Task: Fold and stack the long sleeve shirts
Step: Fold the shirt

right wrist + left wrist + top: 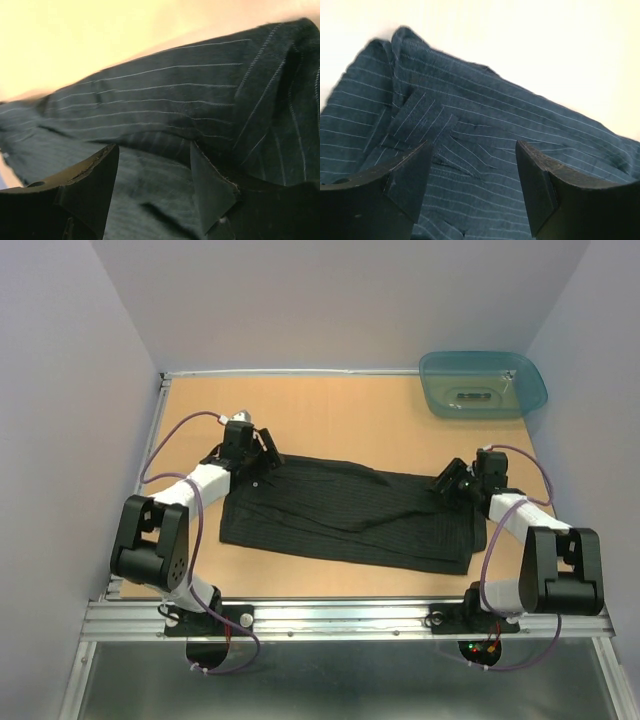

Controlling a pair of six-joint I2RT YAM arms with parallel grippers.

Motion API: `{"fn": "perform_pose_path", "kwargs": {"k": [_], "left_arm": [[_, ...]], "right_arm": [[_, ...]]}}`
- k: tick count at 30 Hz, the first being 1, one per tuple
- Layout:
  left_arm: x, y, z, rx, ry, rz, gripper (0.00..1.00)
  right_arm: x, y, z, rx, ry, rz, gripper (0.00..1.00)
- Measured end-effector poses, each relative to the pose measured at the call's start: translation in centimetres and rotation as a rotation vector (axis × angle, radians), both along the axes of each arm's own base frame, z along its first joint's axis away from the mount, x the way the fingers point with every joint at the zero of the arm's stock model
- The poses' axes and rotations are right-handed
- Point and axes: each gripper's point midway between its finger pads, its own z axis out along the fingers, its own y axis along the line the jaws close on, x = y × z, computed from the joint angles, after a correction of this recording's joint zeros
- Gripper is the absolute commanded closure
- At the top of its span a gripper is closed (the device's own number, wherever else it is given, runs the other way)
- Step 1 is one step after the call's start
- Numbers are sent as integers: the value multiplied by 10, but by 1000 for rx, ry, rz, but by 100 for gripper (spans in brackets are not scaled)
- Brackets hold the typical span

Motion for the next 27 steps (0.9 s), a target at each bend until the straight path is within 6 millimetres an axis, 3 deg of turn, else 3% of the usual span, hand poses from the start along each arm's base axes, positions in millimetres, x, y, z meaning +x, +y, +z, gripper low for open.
{"fn": "perform_pose_path", "kwargs": {"k": [3, 8, 10, 15, 19, 21, 24, 27], "left_arm": [[-1, -1, -23, -22, 57, 37, 23], [-20, 11, -53, -60, 128, 137, 23], [-22, 15, -50, -94, 112, 175, 23], [-54, 33, -45, -101, 109, 237, 22], [-56, 52, -13, -58, 17, 282, 22], [-52, 62, 3, -37, -33, 309, 23], [-40, 73, 14, 5, -61, 336, 26], [-27, 79, 10, 45, -41, 340, 33]], "right_arm": [[1, -5, -25, -14, 56, -28, 36], [28, -10, -28, -31, 16, -43, 36], [49, -14, -26, -48, -11, -46, 36], [79, -21, -22, -102, -45, -23, 33], [86, -19, -6, -146, -87, 19, 32], [84, -6, 10, -167, -129, 68, 32], [74, 32, 44, -179, -220, 183, 32], [57, 83, 73, -168, -318, 326, 32]]}}
